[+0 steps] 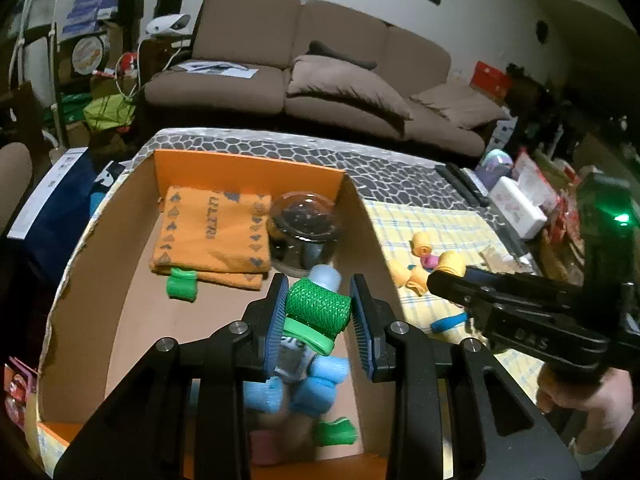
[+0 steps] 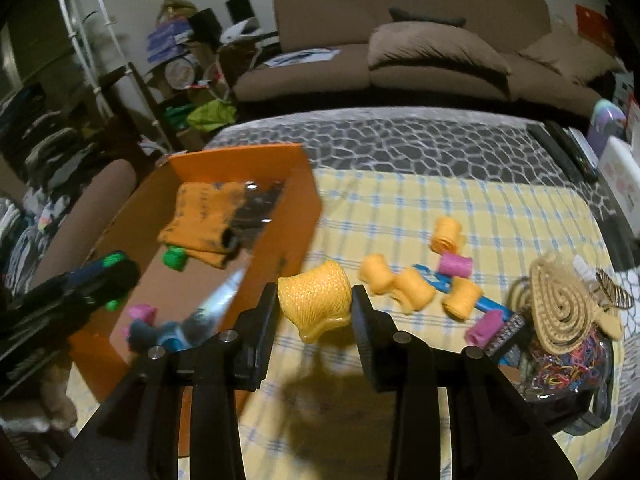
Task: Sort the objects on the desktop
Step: 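Carry both rollers into the orange box and lower them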
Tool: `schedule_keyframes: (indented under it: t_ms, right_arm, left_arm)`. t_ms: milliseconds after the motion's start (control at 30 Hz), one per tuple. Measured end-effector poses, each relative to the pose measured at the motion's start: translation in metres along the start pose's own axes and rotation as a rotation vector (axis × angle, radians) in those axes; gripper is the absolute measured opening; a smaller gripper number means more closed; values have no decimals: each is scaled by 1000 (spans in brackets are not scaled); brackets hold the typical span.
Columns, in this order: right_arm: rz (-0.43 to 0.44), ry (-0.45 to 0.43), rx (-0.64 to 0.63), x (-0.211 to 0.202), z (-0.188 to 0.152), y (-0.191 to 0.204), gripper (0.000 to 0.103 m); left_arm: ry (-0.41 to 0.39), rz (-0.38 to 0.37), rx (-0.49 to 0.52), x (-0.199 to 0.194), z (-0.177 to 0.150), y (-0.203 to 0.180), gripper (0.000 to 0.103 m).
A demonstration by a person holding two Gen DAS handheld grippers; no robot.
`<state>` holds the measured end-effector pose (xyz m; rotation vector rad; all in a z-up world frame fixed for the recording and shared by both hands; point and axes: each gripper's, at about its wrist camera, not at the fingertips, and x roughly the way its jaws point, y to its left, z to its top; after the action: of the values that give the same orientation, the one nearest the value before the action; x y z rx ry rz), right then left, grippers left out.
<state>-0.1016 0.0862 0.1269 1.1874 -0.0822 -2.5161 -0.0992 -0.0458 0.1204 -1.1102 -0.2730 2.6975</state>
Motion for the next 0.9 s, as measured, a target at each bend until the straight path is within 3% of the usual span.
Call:
schedule_keyframes:
  t_ms: [900]
  right_arm:
    - [94,58,-148,38,-4,107,36]
  left_arm:
    - [85,120,-31,8,-12,79,29]
